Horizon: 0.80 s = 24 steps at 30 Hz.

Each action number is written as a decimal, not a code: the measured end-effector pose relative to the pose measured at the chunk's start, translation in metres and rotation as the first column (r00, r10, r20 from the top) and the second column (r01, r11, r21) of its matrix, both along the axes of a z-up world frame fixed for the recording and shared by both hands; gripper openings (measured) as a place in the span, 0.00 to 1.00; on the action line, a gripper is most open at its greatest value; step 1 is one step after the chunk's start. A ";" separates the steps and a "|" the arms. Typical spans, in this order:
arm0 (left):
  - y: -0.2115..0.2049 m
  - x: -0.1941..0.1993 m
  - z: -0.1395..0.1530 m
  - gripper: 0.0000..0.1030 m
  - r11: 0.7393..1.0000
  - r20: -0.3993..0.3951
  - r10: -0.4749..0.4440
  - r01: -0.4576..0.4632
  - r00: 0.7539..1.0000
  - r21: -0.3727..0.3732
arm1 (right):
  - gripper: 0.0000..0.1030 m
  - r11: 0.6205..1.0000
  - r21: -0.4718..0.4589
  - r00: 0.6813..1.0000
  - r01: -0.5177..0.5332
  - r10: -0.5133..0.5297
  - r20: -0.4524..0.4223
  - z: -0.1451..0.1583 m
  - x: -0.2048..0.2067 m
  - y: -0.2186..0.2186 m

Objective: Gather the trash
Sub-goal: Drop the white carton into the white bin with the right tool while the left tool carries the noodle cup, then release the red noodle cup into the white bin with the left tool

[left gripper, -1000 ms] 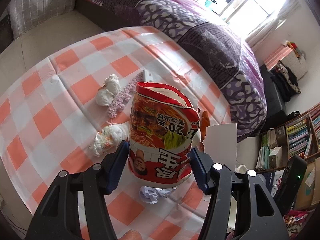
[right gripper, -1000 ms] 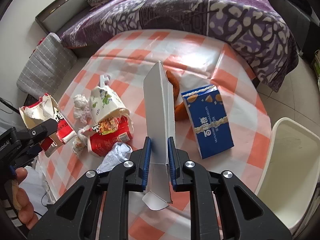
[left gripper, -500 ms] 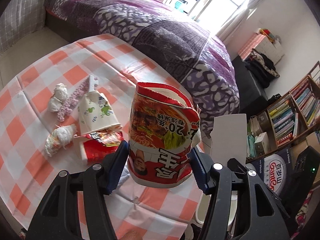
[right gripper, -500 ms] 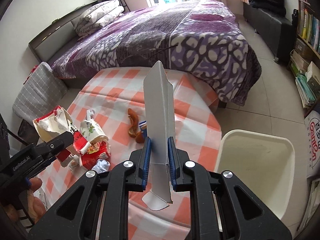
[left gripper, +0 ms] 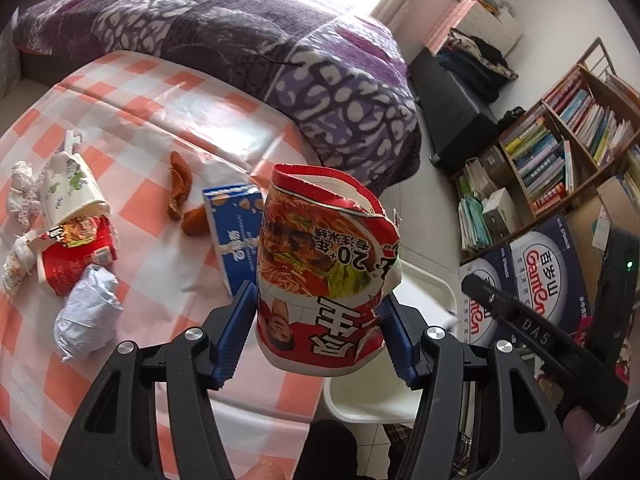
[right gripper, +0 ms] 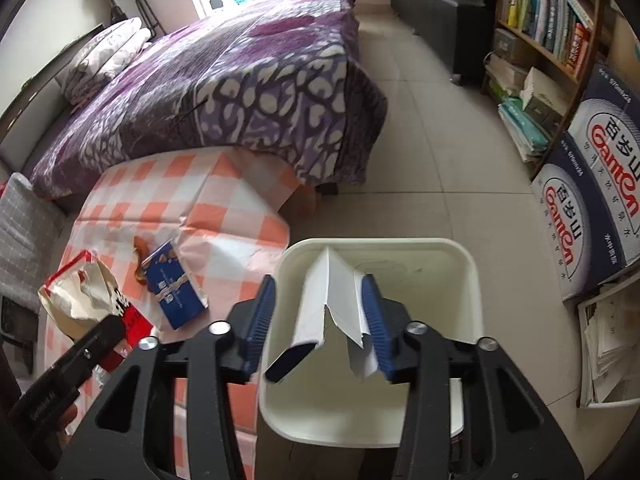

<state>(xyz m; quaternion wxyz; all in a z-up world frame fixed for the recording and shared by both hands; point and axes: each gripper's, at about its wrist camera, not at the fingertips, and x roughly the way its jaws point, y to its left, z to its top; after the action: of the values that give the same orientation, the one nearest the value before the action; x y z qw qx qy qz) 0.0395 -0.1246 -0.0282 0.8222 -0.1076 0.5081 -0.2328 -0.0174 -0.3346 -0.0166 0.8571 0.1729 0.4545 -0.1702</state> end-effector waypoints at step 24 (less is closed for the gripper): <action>-0.104 -0.033 -0.039 0.74 0.963 -0.064 -0.260 0.263 0.963 0.050 | 0.79 0.946 0.169 0.949 0.276 -0.296 0.106 0.017 -0.025 -0.083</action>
<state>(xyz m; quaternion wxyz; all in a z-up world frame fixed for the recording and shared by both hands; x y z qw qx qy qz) 0.0069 -0.2283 -0.0670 0.7723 -0.0221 0.5476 -0.3213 -0.0421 -0.4177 0.0005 0.8354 0.3125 0.3794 -0.2460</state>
